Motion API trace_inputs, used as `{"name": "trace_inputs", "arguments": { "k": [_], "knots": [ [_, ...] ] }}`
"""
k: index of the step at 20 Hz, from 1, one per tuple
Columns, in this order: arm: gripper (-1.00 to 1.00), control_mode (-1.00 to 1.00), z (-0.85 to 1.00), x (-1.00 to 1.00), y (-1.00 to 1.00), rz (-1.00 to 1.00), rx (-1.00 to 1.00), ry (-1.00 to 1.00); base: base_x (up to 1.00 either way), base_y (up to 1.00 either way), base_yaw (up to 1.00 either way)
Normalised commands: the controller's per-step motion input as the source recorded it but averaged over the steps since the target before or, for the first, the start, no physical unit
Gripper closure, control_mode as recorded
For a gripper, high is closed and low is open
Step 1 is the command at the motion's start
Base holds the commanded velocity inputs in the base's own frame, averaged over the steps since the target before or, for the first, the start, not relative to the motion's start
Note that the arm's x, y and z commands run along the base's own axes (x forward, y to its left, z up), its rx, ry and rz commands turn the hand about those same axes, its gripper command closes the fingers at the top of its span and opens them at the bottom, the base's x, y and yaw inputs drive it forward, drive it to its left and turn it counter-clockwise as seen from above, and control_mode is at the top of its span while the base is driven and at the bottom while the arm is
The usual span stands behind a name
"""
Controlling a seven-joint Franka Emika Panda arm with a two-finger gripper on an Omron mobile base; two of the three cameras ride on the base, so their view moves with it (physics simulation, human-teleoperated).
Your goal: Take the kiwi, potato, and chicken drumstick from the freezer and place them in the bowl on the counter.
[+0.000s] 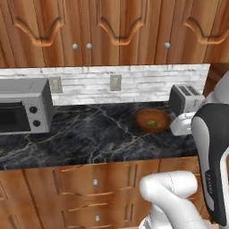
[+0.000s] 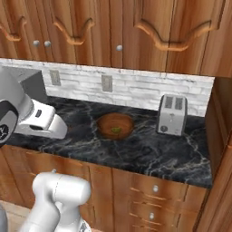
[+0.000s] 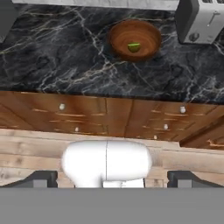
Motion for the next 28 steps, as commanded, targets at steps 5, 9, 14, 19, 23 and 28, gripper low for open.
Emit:
{"name": "trace_inputs", "arguments": {
  "k": [5, 9, 14, 19, 23, 28],
  "knots": [
    [-1.00, 1.00, 0.00, 0.00, 0.00, 0.00, 0.00, 0.00, -0.64, 0.86, 0.80],
    [-1.00, 1.00, 0.00, 0.00, 0.00, 0.00, 0.00, 0.00, -0.02, 0.01, 0.99],
    [-1.00, 1.00, 0.00, 0.00, 0.00, 0.00, 0.00, 0.00, 0.69, -0.15, 0.81],
    [-1.00, 1.00, 0.00, 0.00, 0.00, 0.00, 0.00, 0.00, 1.00, -0.29, 0.60],
    [-1.00, 1.00, 0.00, 0.00, 0.00, 0.00, 0.00, 0.00, 0.62, 0.37, 0.67],
    [-1.00, 1.00, 0.00, 0.00, 0.00, 0.00, 0.00, 0.00, 0.08, 0.53, 0.81]
  ]
}}
